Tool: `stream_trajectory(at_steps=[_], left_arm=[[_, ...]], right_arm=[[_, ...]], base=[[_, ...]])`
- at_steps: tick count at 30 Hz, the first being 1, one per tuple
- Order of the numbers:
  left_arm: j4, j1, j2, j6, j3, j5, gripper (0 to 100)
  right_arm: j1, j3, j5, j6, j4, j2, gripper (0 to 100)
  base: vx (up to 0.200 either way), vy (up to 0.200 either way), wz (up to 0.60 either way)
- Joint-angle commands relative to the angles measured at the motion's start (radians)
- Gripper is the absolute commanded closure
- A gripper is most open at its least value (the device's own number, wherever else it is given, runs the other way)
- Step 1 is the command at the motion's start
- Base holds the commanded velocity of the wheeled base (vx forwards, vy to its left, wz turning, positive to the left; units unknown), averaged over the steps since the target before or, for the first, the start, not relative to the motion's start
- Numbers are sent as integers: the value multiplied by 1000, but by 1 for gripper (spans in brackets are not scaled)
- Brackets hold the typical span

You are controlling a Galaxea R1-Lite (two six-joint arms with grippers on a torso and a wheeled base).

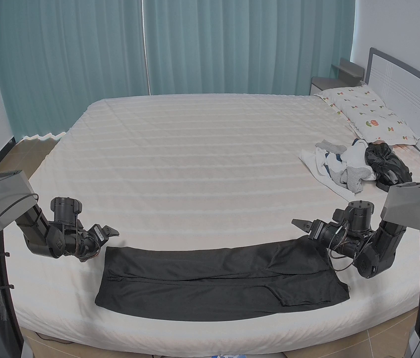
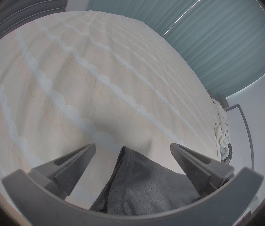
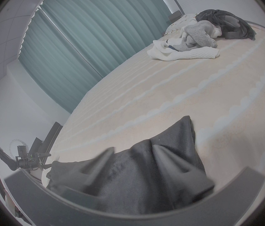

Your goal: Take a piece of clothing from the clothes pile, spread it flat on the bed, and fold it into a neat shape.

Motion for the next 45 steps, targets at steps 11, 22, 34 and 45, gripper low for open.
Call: stream_trajectory(at_steps=[11,22,34,45], left_arm=[[5,1,-1,-2,-2,-1,0],[2,-1,-1,-2,-2,0,0],[0,-21,-14,6,-9,-3,0],[9,-59,-6,65,-5,-1,0]], right_arm=[[151,11,1,138,11,27,0],[155,-48,-1,165,10,112,0],[72,79,-1,233,-20,-57,0],[56,120,-2,334,-119,-8,0]], base=[[0,0,0],[0,0,0],[0,0,0],[0,0,0]])
